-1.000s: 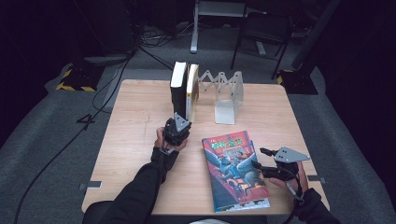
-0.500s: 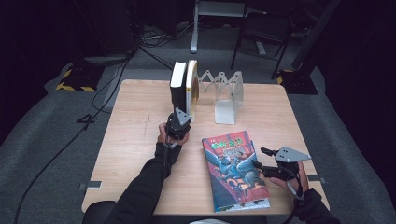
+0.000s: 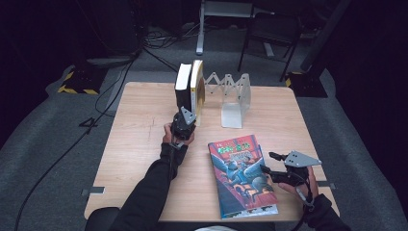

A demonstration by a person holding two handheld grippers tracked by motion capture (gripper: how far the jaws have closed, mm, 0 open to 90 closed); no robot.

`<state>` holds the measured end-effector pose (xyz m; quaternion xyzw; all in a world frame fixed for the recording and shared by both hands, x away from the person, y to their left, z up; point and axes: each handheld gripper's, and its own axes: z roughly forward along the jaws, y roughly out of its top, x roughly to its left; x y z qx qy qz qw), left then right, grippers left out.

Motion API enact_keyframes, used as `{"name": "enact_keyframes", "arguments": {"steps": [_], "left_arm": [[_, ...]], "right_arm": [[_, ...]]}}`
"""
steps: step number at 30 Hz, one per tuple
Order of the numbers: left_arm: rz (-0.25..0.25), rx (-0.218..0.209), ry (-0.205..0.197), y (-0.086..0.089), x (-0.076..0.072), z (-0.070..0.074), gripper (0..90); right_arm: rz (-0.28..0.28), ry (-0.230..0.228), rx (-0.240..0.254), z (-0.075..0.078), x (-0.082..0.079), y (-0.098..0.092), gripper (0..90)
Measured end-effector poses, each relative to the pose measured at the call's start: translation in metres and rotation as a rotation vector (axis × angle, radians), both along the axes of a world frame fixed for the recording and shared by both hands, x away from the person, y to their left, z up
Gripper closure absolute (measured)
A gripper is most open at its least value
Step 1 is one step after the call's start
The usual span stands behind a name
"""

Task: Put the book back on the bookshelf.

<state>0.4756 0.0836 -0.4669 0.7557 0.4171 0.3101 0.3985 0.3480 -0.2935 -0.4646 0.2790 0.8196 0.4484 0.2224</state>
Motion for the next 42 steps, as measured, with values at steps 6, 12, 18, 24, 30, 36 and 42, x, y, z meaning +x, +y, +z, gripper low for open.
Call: {"name": "enact_keyframes", "arguments": {"steps": [6, 12, 18, 24, 30, 36, 42], "left_arm": [[0.000, 0.000, 0.005, 0.002, 0.005, 0.000, 89.3], [-0.009, 0.029, 0.001, -0.001, 0.004, 0.000, 85.8], [-0.040, 0.049, 0.000, 0.000, -0.002, 0.002, 81.1], [-0.101, 0.058, 0.019, 0.006, -0.013, 0.004, 78.7], [-0.205, 0.088, 0.035, 0.012, -0.032, 0.005, 75.8], [-0.348, 0.129, 0.065, 0.018, -0.062, 0.004, 68.6], [-0.434, 0.152, 0.115, 0.027, -0.085, -0.002, 61.0]], "right_arm": [[-0.002, 0.000, -0.004, 0.000, 0.000, 0.000, 38.1], [-0.001, 0.001, -0.006, 0.000, 0.000, 0.000, 38.1], [-0.004, -0.001, -0.007, 0.000, 0.000, -0.001, 38.1], [-0.004, 0.004, -0.014, 0.001, 0.000, -0.001, 38.1], [0.008, 0.020, -0.025, 0.002, -0.002, 0.000, 38.2], [0.024, 0.047, -0.032, 0.005, -0.006, -0.001, 36.9], [0.038, 0.089, -0.027, 0.006, -0.011, -0.004, 34.4]]}}
